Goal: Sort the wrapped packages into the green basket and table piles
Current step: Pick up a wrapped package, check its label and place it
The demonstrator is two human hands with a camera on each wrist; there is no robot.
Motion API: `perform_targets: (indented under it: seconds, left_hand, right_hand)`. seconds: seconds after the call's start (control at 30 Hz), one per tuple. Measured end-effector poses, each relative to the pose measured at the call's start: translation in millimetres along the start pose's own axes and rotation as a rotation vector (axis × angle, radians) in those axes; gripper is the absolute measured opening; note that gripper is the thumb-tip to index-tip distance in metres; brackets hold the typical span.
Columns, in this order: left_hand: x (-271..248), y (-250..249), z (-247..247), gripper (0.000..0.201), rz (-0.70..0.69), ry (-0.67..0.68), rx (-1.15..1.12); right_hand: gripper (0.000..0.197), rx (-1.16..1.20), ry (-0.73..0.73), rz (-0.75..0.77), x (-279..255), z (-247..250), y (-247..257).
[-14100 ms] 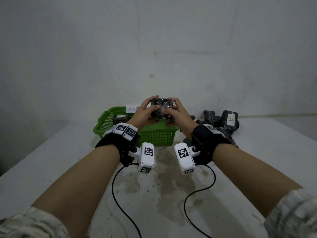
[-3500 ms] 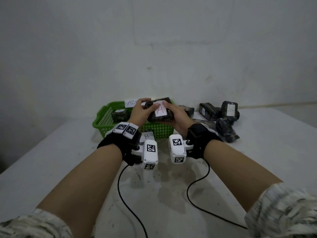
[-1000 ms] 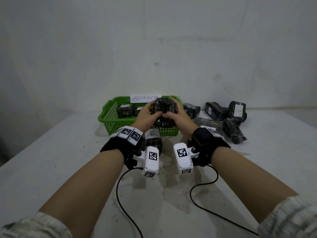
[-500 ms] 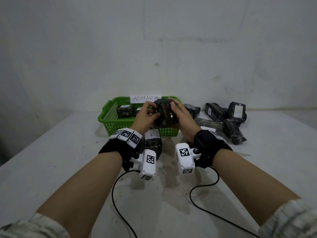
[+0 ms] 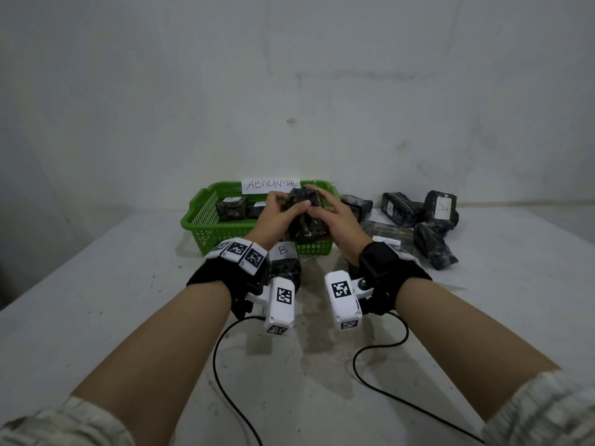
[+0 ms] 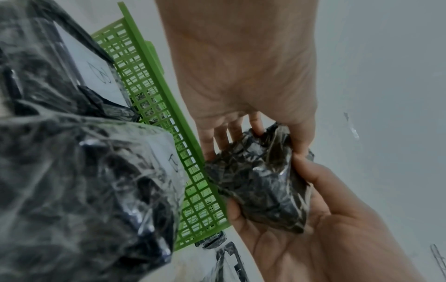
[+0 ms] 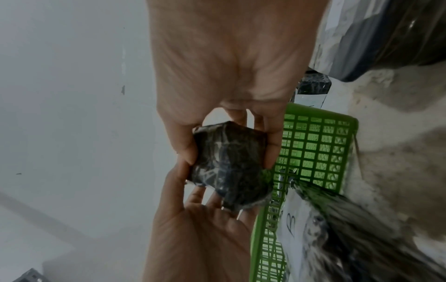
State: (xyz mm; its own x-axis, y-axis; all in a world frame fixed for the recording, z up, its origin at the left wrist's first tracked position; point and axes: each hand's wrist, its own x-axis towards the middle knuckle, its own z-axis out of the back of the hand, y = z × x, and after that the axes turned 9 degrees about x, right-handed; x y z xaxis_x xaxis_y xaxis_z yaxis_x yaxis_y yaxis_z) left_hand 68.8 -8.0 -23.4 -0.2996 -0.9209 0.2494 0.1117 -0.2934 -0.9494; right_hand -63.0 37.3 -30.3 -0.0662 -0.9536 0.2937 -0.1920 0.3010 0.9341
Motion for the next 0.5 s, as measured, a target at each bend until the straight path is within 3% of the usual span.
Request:
perform_targets:
  seconds: [0.2, 0.5]
  left_hand:
    - [1.6, -1.8, 2.4, 0.026, -0.030, -0.077, 0.047]
    - [-0.8, -0.9, 4.3, 0.034, 0.017, 0.032, -0.019]
  right_hand:
    - [0.069, 0.071, 0.086, -0.087, -1.9, 0.5, 1.7]
    - [0.073, 0.031, 0.013, -0.061, -1.3, -3.2, 3.4]
